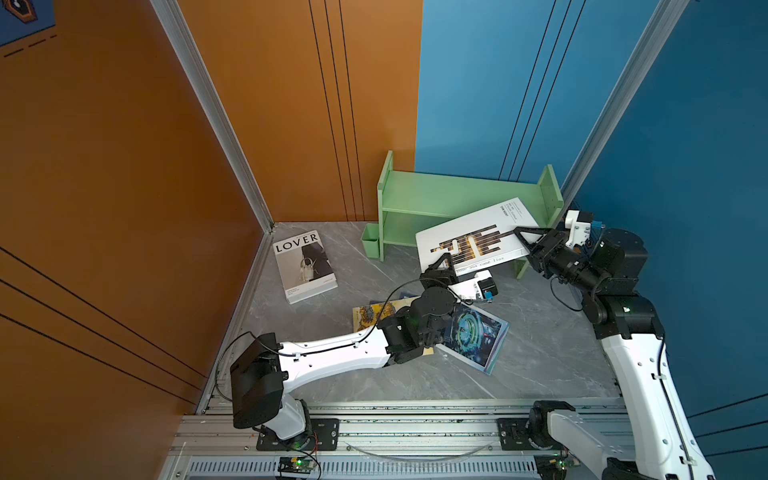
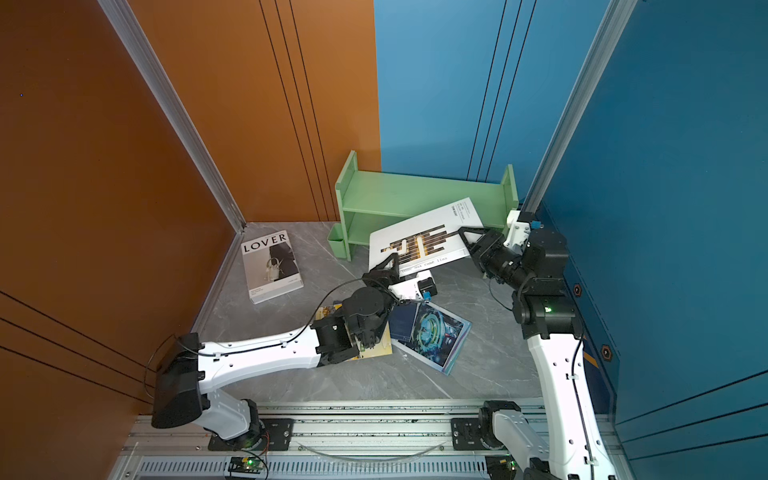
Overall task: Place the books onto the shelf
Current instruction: 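Hold the white book with both grippers and swing it flat over the shelf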
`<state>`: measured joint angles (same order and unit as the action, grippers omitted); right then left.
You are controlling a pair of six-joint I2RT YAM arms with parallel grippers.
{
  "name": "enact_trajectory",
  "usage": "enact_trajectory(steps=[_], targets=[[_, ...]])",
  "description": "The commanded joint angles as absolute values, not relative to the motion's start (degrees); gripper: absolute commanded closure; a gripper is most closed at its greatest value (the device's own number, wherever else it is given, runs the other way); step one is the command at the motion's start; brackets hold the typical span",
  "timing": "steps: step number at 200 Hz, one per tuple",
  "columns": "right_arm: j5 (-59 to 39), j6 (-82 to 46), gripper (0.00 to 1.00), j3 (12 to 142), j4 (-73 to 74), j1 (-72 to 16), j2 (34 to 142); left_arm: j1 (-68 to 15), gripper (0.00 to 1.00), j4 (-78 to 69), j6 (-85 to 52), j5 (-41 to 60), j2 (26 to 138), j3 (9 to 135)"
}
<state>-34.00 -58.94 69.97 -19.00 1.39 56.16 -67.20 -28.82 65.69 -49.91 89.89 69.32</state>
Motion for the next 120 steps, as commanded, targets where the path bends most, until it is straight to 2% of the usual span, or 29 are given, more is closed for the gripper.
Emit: enact_trajectory(steps=[1, 57, 120], targets=[[-27.64, -63.39, 0.6, 67.34, -11.23, 1.31, 54.94, -66.86, 0.63, -33.92, 66.21, -48.32, 90.82, 69.48], [-25.75, -67.97, 0.63, 65.4, -5.18, 1.07, 57.34, -64.28, 0.48, -34.1, 63.03, -46.39, 91.61, 69.14], [-21.49, -68.48, 0.65, 64.98, -4.05, 0.97, 58.53, -61.48, 0.37, -34.01, 59.79, -43.96, 91.87, 69.25]])
